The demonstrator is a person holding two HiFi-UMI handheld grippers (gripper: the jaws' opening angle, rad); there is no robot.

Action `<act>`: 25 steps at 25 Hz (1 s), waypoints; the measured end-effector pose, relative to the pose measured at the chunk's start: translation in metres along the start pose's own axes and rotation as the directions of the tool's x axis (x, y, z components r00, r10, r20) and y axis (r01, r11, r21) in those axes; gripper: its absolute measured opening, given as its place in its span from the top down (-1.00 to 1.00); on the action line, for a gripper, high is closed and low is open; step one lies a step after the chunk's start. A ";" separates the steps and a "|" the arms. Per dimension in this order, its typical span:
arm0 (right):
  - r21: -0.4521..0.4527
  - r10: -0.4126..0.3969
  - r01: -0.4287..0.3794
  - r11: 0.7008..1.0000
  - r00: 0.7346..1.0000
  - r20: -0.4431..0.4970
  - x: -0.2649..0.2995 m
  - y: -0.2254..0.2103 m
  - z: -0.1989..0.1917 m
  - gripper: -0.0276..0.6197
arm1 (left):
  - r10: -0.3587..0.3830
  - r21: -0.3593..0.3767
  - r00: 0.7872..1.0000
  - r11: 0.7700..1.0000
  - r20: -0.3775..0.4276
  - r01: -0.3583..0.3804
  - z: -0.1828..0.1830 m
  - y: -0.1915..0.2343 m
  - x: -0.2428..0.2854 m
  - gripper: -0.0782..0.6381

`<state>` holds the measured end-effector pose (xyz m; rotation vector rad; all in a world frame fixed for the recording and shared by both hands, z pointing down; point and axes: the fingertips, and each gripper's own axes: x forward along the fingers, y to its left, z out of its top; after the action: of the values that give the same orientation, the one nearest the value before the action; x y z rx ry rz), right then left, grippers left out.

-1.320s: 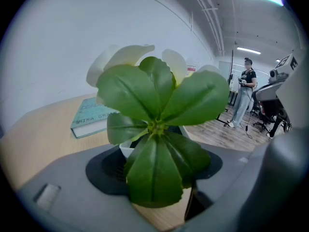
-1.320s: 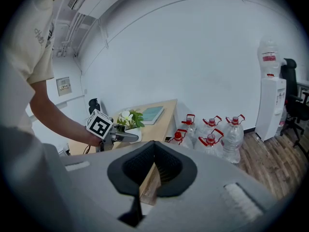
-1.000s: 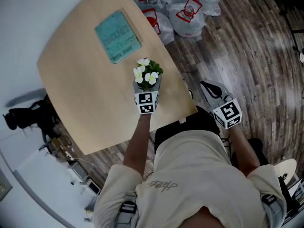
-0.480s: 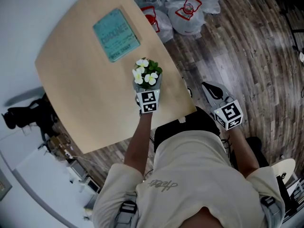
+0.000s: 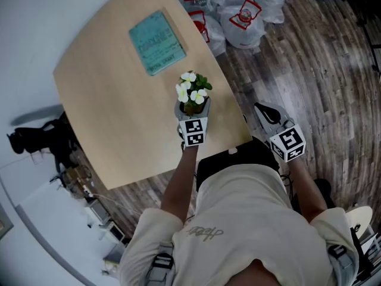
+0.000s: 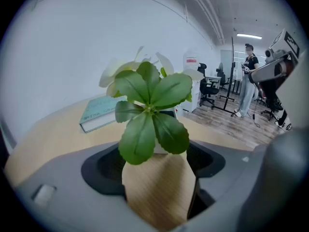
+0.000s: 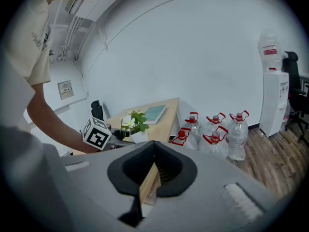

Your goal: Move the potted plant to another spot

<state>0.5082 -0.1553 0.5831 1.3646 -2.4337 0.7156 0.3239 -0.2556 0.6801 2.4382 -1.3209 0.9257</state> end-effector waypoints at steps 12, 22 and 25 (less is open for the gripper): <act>-0.024 0.070 -0.069 0.997 0.996 0.059 0.027 0.046 0.020 0.91 | -0.011 -0.015 1.000 1.000 0.011 0.011 -0.013 0.007 -0.067 -0.22; -0.107 0.110 -0.101 0.989 0.990 0.087 0.039 0.093 0.027 0.91 | 0.056 -0.040 0.996 0.998 0.073 -0.053 -0.019 0.054 -0.122 -0.02; -0.123 0.113 -0.100 0.987 0.989 0.098 0.041 0.102 0.035 0.91 | 0.069 -0.087 0.993 0.994 0.091 -0.061 -0.021 0.067 -0.135 0.09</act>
<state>0.4006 -0.1587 0.5423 1.2648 -2.6022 0.5263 0.2066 -0.1927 0.6058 2.4150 -1.4480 0.7624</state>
